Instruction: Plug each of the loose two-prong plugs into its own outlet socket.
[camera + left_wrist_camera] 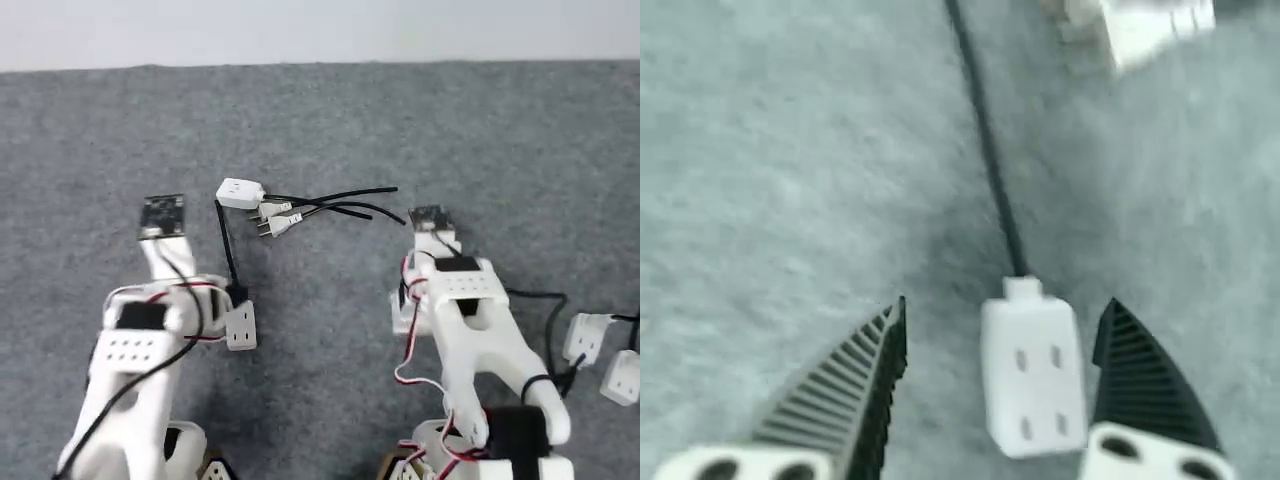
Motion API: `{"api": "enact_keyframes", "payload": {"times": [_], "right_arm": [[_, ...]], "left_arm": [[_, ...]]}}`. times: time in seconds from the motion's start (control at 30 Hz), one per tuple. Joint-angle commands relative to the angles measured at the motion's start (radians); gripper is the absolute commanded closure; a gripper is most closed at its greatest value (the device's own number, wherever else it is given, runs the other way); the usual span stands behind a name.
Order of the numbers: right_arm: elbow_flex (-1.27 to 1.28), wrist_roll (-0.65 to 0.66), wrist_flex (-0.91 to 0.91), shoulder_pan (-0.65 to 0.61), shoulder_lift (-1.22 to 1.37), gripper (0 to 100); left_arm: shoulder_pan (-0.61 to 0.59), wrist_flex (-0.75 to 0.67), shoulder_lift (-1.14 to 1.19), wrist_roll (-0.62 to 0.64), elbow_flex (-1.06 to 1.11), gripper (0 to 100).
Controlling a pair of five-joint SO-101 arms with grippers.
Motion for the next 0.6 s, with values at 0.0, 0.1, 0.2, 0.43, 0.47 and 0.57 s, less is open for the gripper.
{"api": "enact_keyframes", "payload": {"times": [0.0, 0.1, 0.2, 0.43, 0.47, 0.57], "right_arm": [[-0.178, -0.157, 0.039, -0.056, -0.042, 99.0], [-0.307, -0.296, 0.039, -0.139, -0.013, 98.0], [-0.436, -0.414, 0.027, -0.226, 0.067, 93.5], [-0.833, -0.549, -0.018, -0.325, 0.398, 93.0], [-0.896, -0.559, -0.018, -0.329, 0.452, 93.0], [-1.076, -0.589, -0.010, -0.349, 0.610, 92.7]], "left_arm": [[-0.106, -0.031, -0.178, -0.031, 0.030, 71], [-0.150, -0.035, -0.184, -0.031, 0.042, 71], [-0.212, -0.094, -0.129, -0.031, 0.042, 71], [-0.377, -0.290, 0.170, -0.031, -0.048, 71], [-0.388, -0.295, 0.218, -0.031, -0.077, 71], [-0.402, -0.290, 0.333, -0.031, -0.160, 71]]}}
